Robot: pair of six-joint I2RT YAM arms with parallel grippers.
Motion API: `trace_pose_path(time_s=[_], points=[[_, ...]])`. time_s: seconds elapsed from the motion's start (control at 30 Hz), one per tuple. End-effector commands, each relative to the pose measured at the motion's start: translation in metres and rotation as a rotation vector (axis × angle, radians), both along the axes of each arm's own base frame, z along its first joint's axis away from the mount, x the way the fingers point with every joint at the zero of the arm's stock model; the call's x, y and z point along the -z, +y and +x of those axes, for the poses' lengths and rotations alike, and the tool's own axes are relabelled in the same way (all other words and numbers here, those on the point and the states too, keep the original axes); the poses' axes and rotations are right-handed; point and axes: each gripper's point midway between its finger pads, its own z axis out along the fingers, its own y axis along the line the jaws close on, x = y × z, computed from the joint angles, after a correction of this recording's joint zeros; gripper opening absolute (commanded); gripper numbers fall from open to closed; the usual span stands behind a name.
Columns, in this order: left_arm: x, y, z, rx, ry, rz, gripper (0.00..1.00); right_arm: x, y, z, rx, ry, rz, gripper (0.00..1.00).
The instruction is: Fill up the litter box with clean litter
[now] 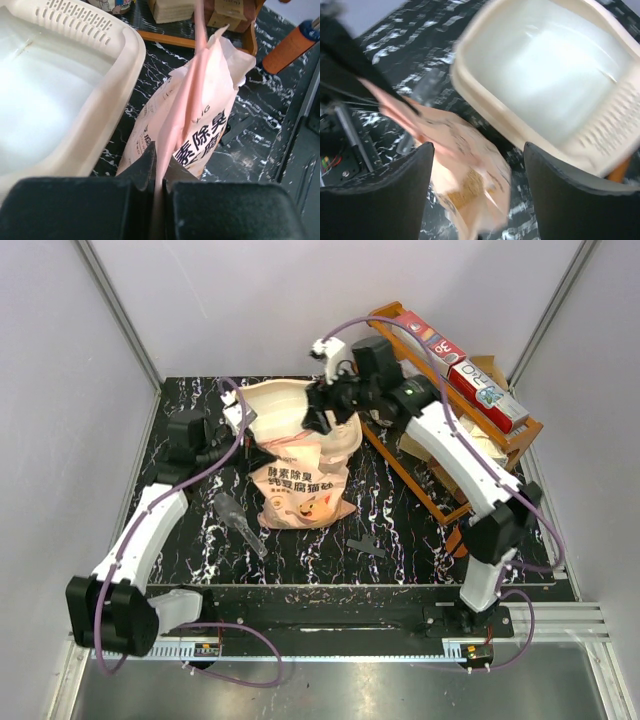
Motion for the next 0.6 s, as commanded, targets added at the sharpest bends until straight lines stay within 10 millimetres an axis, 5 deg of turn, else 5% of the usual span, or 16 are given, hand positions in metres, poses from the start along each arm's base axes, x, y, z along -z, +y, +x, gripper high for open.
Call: trace_pose_path(time_s=[0.0,0.07,0.27,0.57], points=[[-0.058,0.005,-0.001,-0.131,-0.132,-0.145,0.00,-0.005,-0.056,0.007,0.327,0.048,0.001,0.80],[-0.061,0.008,-0.004,-0.182,-0.126,-0.181,0.00,0.031,-0.060,-0.009,0.288,0.132,-0.059,0.83],[-0.056,0.011,-0.012,-0.216,-0.099,-0.212,0.00,0.069,-0.061,-0.046,0.195,0.261,-0.090,0.87],[-0.073,0.006,-0.012,-0.176,-0.138,-0.234,0.00,0.111,-0.053,-0.025,0.291,0.310,-0.181,0.88]])
